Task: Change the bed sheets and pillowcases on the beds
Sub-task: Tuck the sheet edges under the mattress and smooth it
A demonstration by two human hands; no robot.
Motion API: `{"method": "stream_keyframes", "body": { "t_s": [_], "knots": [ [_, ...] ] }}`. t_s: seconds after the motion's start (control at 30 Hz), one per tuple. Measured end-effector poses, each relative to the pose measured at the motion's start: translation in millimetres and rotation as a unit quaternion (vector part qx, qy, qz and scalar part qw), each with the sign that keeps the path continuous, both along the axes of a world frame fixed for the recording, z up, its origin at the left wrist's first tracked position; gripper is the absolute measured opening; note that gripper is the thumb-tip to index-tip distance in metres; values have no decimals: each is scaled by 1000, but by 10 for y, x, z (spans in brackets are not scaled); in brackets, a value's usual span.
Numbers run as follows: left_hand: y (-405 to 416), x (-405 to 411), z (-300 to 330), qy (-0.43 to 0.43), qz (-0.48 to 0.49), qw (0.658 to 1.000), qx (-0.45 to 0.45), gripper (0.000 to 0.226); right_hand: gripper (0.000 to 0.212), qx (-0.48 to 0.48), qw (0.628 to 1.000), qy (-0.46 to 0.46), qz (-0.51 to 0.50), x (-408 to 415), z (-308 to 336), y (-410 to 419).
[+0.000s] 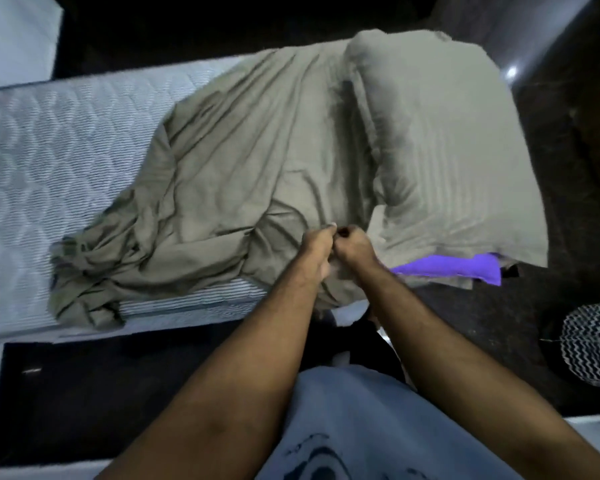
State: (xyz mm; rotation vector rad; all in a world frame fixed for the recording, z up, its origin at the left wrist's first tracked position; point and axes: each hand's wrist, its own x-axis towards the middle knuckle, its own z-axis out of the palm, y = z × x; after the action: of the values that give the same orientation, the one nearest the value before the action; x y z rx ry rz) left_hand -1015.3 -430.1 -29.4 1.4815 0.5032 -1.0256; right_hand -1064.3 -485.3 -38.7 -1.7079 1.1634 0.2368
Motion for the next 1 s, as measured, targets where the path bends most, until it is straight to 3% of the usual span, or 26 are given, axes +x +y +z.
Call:
{"method": "stream_keyframes", "body": {
  "t_s": [0.1, 0.23, 0.37, 0.47, 0.57, 0.77, 0.83, 1.0],
  "knots": [
    [588, 307, 181, -24, 19, 999, -24, 26, 18, 7, 999, -35, -5, 299, 84, 430],
    [1366, 573, 312, -41, 56, 997, -39, 24, 7, 13, 997, -66, 34, 625, 163, 1032],
    [2014, 702, 210, -11, 122, 991, -45, 23, 11, 14, 993, -80, 83, 836, 97, 1518],
    [2419, 784, 128, 1, 185, 982, -34, 17, 29, 18, 991, -58, 123, 1030, -62, 1779],
    [2814, 938, 33, 11, 220, 975, -20, 29, 42, 29, 986, -30, 158, 1318, -357, 2036],
    [3475, 1448, -263, 16, 240, 970, 40, 21, 33, 82, 984, 5, 161, 1960, -646, 2637],
    [3611, 1651, -385, 19, 239, 969, 66, 11, 44, 84, 981, -11, 172, 2174, -721, 2776],
    [3816, 1983, -587, 9, 219, 970, 102, 12, 44, 30, 962, 5, 272, 2518, -853, 3090]
  ]
}}
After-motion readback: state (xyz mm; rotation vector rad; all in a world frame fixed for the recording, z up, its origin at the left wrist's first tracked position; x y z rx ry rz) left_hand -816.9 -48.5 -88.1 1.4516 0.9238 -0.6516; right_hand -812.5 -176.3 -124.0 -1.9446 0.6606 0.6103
